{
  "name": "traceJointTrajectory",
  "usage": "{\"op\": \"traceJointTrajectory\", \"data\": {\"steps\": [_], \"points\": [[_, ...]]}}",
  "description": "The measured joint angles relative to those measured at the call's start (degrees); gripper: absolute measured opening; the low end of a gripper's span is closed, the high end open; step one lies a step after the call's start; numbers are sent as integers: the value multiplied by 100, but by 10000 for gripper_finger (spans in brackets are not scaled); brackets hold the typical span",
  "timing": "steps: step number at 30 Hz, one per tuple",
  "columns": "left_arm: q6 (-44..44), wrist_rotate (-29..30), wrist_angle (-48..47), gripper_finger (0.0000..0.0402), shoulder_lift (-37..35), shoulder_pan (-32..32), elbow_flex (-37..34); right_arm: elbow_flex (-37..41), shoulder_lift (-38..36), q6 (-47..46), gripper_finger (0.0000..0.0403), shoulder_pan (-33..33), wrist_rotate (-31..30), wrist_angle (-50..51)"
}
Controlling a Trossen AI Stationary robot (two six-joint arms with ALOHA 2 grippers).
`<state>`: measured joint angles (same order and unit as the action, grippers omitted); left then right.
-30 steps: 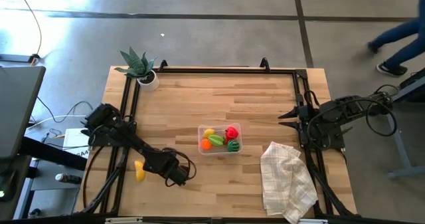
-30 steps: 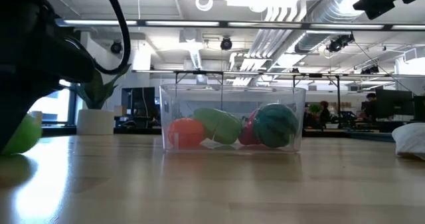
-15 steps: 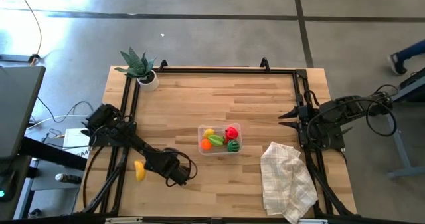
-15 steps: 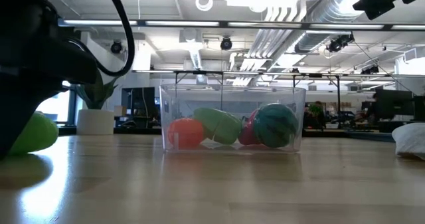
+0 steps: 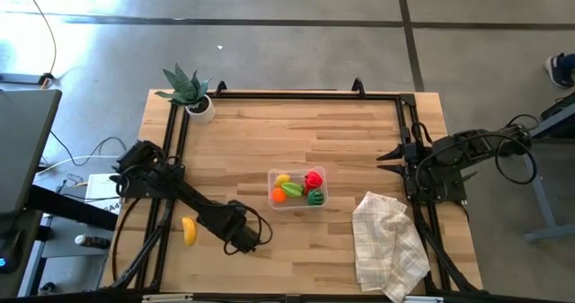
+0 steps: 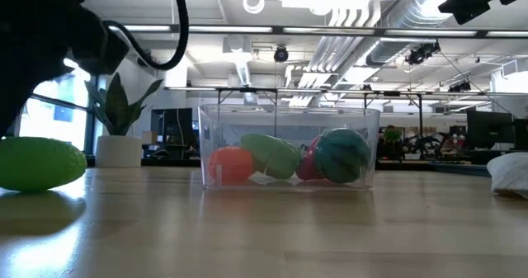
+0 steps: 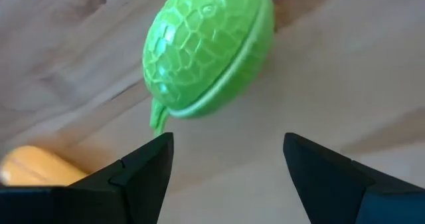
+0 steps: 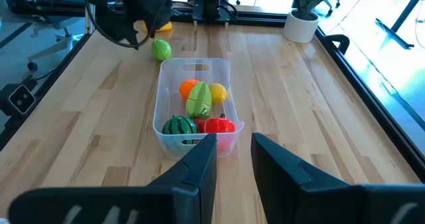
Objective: Pick and placing Produce into tupperware
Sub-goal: Put the green melon into the transparent bin
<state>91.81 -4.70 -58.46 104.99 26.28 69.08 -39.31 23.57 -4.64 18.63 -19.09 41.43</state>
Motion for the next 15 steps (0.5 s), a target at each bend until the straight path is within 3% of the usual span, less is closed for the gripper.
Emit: {"op": "traceJointTrajectory", "data": {"steps": [4, 15], "points": [[-1008, 8, -455, 276, -1, -2, 371, 0, 0, 0, 84, 0, 0, 0], [-5610, 19, -932, 276, -9, -2, 1218, 0, 0, 0, 84, 0, 0, 0]]}}
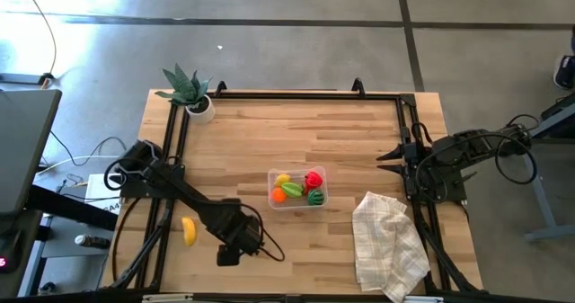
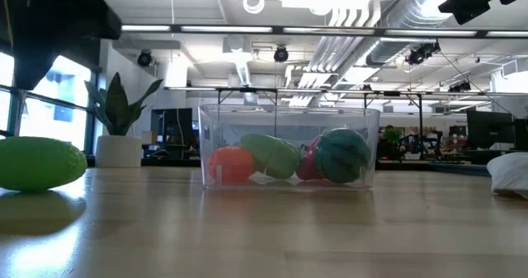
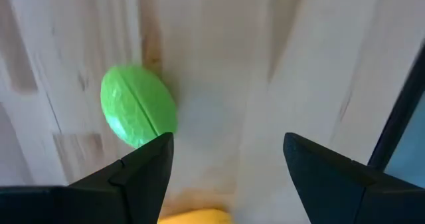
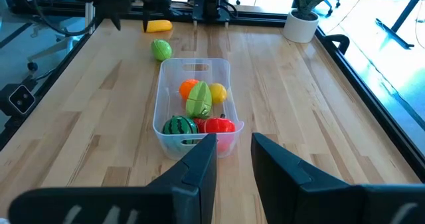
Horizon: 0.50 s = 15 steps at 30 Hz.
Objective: Pick and placing Produce into tupperware
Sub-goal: Put the green melon into the transparent bin
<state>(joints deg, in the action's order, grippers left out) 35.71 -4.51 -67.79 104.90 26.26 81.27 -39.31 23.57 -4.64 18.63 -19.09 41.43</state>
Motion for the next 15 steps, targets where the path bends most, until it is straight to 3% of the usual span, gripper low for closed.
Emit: {"op": "traceJointTrajectory", "data": {"steps": [6, 12, 15], "points": [[-803, 266, -214, 276, 0, 0, 12, 0, 0, 0, 84, 0, 0, 0], [-440, 626, -916, 276, -2, -101, -173, 0, 0, 0, 84, 0, 0, 0], [-374, 574, -780, 276, -2, -166, -335, 0, 0, 0, 84, 2, 0, 0]]}}
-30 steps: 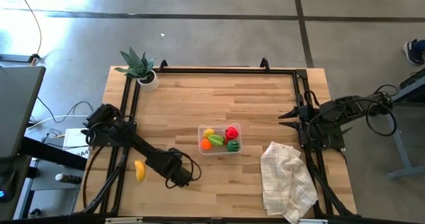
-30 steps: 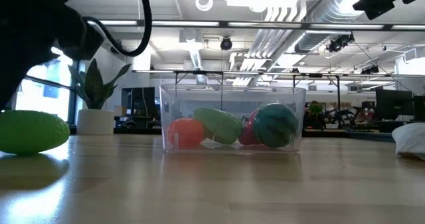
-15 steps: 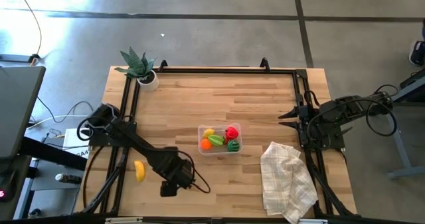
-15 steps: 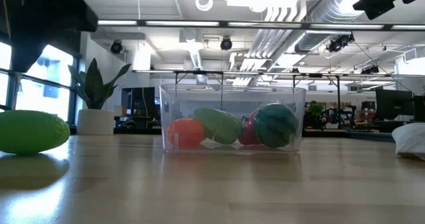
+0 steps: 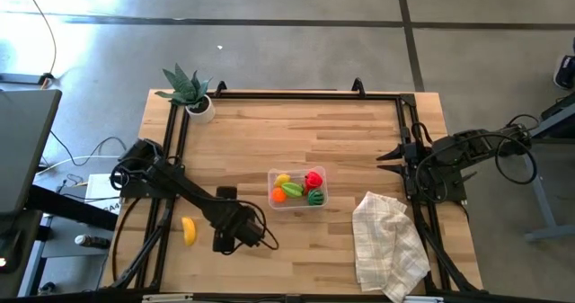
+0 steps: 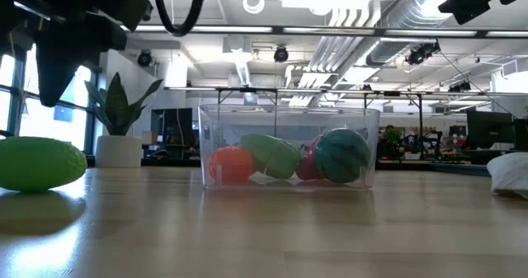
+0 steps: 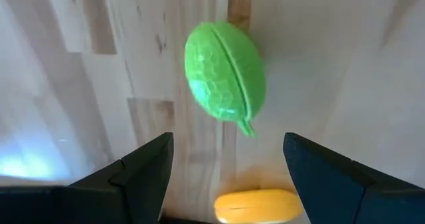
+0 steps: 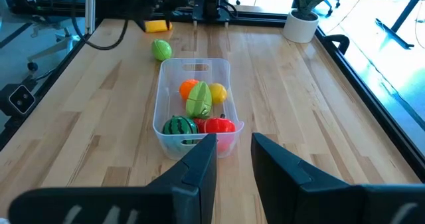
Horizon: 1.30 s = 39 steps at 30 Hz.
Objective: Pick and placing Produce into tupperware
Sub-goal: Put the green melon into the transparent bin
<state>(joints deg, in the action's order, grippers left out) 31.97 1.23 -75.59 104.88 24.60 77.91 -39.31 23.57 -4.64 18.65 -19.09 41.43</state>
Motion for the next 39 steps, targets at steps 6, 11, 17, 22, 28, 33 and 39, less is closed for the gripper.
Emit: {"op": "traceJointTrajectory", "data": {"steps": [6, 11, 17, 22, 28, 33, 39], "points": [[-360, -223, 597, 276, -77, -185, -35, 0, 0, 2, 84, -2, 0, 0], [-296, -25, 550, 276, -532, -432, -37, 0, 0, 0, 84, -2, 0, -2], [240, 503, 611, 276, -1327, -503, -72, 0, 0, 0, 84, 0, 0, -2], [610, 406, 1044, 275, -1537, -514, -545, 0, -2, 0, 84, -2, 0, -2], [795, -118, 1987, 275, -1535, -509, -1259, 0, -2, 0, 84, -2, 0, -2], [873, -167, 2167, 275, -1487, -509, -1505, 0, -2, 0, 84, -2, 0, -2], [946, -316, 2501, 275, -1461, -509, -1811, 0, -2, 0, 84, -2, 0, -2]]}}
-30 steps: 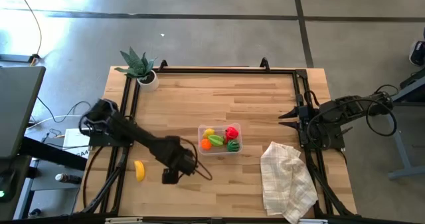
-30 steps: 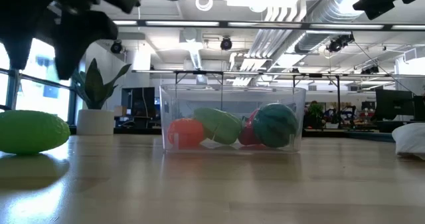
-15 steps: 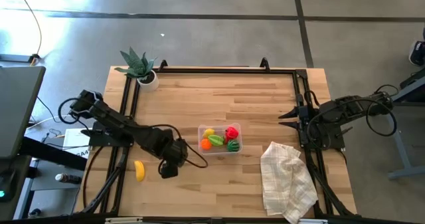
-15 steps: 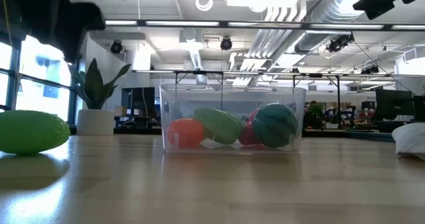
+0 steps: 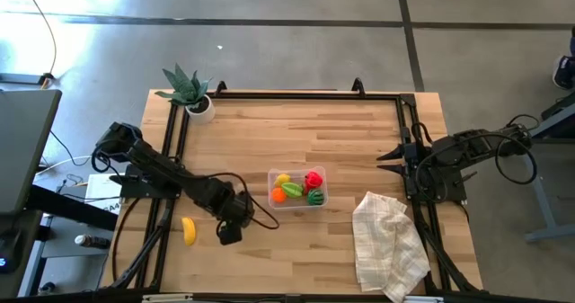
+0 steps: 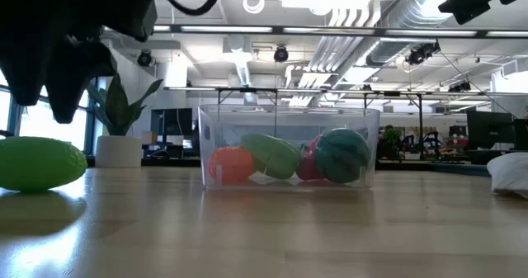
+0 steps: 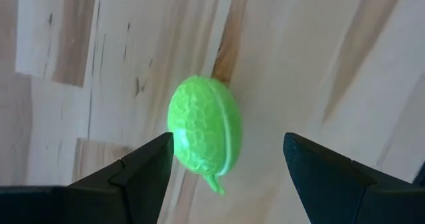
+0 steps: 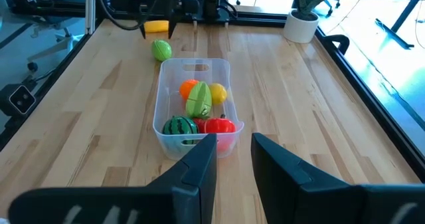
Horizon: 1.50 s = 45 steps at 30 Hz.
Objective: Pick and placing Produce into tupperware
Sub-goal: Put the green melon into the transparent bin
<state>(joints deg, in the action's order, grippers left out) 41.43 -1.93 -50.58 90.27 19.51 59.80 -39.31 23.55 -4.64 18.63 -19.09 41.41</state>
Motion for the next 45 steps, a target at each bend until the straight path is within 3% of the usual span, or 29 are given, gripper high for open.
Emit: {"op": "traceJointTrajectory", "data": {"steps": [20, 45], "points": [[190, 25, 314, 276, 16, 0, -454, 0, 0, 1, 84, 0, 0, 0], [-15, -64, 546, 276, 775, 0, -450, 0, 0, 1, 84, 0, 0, 0]]}}
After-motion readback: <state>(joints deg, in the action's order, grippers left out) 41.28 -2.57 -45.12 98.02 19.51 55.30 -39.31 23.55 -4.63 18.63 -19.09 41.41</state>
